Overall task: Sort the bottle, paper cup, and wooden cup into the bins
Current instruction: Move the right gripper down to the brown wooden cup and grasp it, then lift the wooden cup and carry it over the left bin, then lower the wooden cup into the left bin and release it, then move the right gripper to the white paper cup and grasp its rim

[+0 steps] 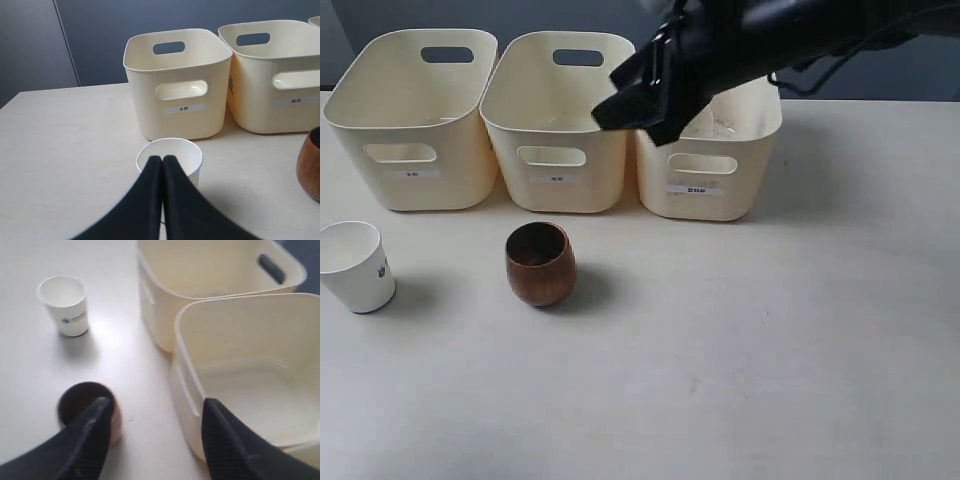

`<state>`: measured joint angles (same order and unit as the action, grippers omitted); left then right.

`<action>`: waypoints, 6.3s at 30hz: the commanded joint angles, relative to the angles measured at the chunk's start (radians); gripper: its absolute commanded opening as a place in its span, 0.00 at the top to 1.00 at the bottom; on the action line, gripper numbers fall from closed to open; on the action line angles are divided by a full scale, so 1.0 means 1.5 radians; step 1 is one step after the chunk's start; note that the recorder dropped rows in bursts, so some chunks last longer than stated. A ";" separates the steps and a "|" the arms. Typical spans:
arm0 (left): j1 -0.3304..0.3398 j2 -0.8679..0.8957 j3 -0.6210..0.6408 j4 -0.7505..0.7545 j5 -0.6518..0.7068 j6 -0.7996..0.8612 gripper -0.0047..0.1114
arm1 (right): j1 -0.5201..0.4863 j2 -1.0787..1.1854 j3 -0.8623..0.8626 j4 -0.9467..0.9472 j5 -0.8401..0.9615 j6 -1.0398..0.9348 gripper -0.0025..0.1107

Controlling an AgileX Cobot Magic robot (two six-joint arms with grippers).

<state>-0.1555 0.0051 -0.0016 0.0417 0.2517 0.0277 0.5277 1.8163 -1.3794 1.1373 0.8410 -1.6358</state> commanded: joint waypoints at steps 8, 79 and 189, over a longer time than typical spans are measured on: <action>-0.004 -0.003 0.001 0.001 -0.009 0.000 0.96 | 0.160 0.038 -0.001 -0.130 -0.037 0.047 0.51; -0.004 -0.003 0.001 0.001 -0.009 0.000 0.96 | 0.175 0.350 -0.545 0.019 -0.192 0.038 0.99; -0.004 -0.003 0.001 0.001 -0.009 0.000 0.96 | 0.371 0.539 -0.692 -0.486 -0.034 -0.033 0.61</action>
<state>-0.1555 0.0051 -0.0016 0.0417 0.2517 0.0277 1.0702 2.6291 -2.4155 0.4287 0.7815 -1.6818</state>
